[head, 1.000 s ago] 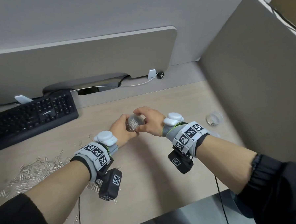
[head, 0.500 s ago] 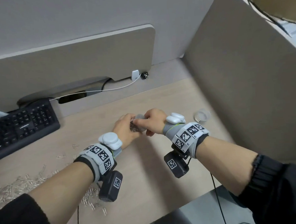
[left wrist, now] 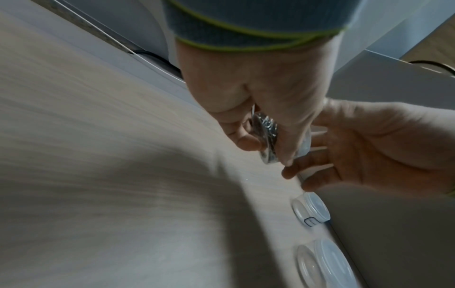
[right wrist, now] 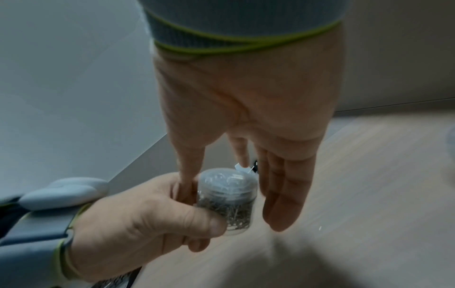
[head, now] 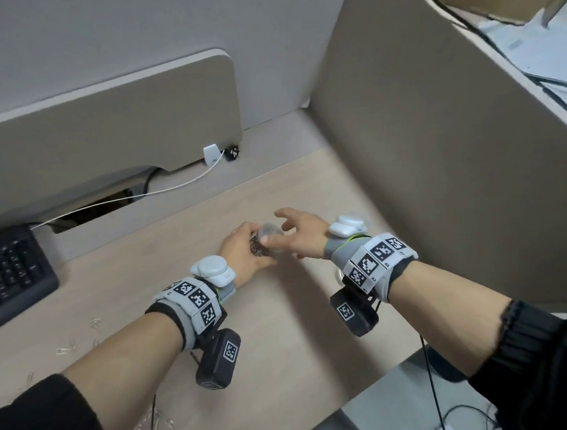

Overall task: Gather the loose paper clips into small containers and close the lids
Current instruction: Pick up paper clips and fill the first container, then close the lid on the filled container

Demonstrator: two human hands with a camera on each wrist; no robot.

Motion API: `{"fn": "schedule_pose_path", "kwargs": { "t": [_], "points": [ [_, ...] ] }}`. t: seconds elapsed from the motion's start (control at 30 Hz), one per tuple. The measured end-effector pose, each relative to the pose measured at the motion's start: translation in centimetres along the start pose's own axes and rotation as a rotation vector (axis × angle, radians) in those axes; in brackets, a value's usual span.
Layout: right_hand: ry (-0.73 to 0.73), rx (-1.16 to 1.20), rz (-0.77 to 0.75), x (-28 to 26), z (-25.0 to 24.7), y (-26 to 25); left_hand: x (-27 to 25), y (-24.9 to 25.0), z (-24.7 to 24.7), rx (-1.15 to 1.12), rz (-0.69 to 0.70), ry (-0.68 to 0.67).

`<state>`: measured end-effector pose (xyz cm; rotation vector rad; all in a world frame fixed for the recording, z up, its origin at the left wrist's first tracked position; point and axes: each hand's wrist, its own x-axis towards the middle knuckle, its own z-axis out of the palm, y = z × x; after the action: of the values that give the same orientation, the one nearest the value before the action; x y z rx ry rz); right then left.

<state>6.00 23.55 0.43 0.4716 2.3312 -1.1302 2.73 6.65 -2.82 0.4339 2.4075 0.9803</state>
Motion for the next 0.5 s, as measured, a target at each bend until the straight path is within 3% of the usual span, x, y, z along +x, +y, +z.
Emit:
{"fn": "schedule_pose_path", "kwargs": {
  "t": [0.07,0.17,0.3,0.5],
  "points": [
    [-0.004,-0.017,-0.055,0.4,0.1,0.4,0.6,0.6,0.3,0.009,0.000,-0.026],
    [0.084,-0.054,-0.004,0.9,0.1,0.6,1.3,1.2,0.8,0.017,0.015,-0.050],
    [0.041,-0.094,0.059,1.0,-0.1,1.1,1.9,1.1,1.5,0.039,0.028,-0.107],
    [0.106,-0.212,0.093,0.6,-0.3,3.2,3.3,0.4,3.1,0.093,0.000,-0.140]
  ]
}}
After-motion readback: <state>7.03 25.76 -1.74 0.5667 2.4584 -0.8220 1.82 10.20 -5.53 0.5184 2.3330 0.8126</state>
